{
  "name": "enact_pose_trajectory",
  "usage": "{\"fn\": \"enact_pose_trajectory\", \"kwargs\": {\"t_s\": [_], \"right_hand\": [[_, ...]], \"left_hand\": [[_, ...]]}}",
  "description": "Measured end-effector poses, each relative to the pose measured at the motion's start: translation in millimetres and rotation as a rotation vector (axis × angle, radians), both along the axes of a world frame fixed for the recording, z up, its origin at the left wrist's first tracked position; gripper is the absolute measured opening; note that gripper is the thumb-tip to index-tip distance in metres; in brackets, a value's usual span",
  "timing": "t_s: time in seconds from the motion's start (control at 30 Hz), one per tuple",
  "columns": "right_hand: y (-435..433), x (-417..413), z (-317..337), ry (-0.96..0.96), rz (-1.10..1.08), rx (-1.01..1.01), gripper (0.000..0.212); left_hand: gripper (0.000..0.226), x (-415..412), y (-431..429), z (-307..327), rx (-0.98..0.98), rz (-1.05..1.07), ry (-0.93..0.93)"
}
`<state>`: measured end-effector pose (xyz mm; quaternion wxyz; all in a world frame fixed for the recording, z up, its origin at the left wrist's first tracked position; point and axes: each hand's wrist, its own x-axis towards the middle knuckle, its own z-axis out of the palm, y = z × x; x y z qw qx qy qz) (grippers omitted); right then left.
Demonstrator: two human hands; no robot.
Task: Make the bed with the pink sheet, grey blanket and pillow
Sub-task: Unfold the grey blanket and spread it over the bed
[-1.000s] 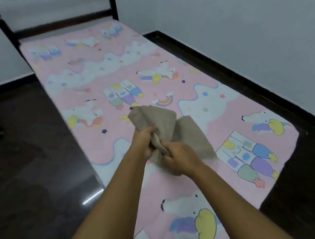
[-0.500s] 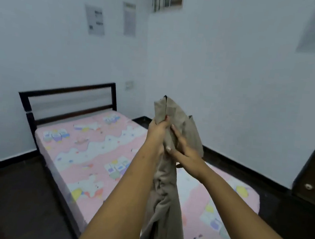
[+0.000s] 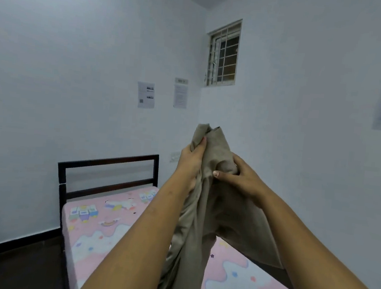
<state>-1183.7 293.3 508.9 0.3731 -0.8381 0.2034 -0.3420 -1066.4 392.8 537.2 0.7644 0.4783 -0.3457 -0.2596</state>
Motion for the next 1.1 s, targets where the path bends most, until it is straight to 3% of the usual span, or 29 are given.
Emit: {"fn": "enact_pose_trajectory", "kwargs": {"t_s": [0.1, 0.2, 0.47, 0.63, 0.83, 0.97, 1.1], "right_hand": [[1, 5, 4, -0.214, -0.031, -0.052, 0.054], [7, 14, 9, -0.333, -0.049, -0.094, 0.047], [5, 58, 33, -0.237, -0.124, -0.274, 0.051], [1, 109, 39, -0.291, -0.252, -0.393, 0.032], [-12, 166, 37, -0.21, -0.332, -0.55, 0.021], [-17, 177, 23, -0.165, -0.342, -0.419, 0.016], [-23, 195, 3, -0.182, -0.389, -0.195, 0.01]], "left_hand": [[0.046, 0, -4, 15, 0.042, 0.027, 0.035], [0.045, 4, 0, 24, 0.08, -0.05, 0.113], [0.043, 50, -7, 31, 0.128, -0.128, 0.151], [0.036, 110, -24, 41, 0.099, -0.182, 0.133], [0.034, 189, -54, 42, 0.235, -0.257, 0.11], [0.031, 217, -70, 37, 0.291, -0.237, 0.081], [0.036, 247, -90, 17, 0.287, -0.073, -0.028]]}}
